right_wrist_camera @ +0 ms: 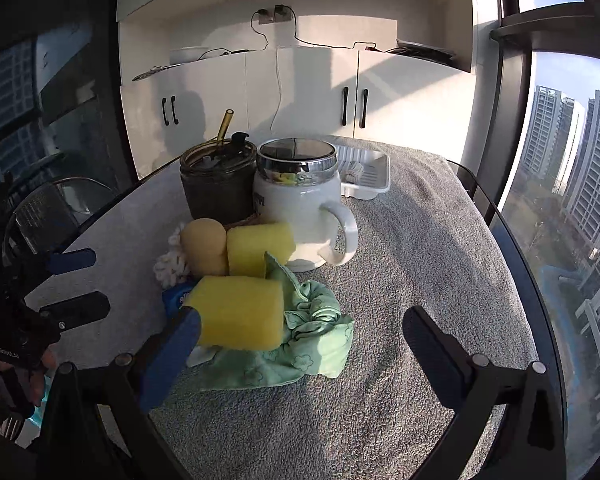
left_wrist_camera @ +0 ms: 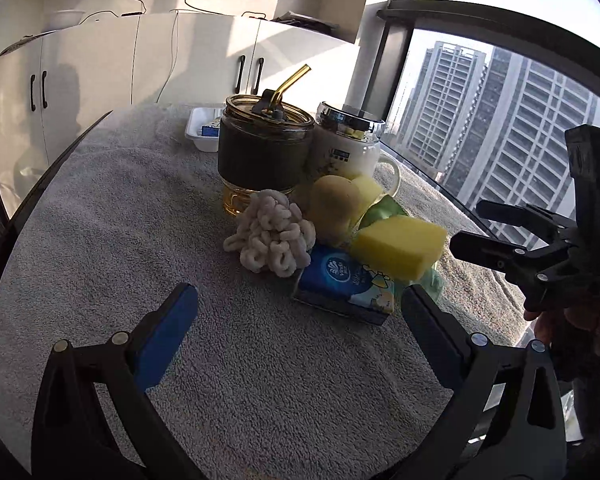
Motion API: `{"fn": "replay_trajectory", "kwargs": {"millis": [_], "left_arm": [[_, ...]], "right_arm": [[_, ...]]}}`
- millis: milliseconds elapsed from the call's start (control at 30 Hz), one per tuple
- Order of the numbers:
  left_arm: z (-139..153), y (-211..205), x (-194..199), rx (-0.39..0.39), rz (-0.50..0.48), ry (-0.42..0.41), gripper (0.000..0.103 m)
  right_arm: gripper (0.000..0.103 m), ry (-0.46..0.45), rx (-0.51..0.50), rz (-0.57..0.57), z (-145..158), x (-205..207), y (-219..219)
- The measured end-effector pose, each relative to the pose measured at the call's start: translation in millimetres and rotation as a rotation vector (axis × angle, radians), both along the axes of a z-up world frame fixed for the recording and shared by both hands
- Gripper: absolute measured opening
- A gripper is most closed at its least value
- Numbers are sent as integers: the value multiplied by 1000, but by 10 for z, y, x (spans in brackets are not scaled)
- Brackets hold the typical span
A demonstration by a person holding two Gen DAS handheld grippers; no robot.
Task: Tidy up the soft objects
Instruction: 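Move both tools back toward the remaining soft items, then grasp the large yellow sponge with the right gripper while the left grasps the blue Vinda tissue pack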
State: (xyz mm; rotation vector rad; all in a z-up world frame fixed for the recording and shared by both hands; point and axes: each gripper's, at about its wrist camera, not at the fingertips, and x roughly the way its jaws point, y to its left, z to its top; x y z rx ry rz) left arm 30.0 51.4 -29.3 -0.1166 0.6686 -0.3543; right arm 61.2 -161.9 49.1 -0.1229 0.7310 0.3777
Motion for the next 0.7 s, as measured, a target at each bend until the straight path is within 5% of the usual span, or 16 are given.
{"fn": "replay_trajectory", "kwargs": {"millis": [267, 700], "left_arm": [[-138, -327, -31, 60, -89, 9, 103], [-239, -433, 277, 96, -81, 71, 103]], "right_arm": [[103, 18, -11, 32, -68, 101, 298], [97, 74, -36, 37, -248, 237, 404]]}}
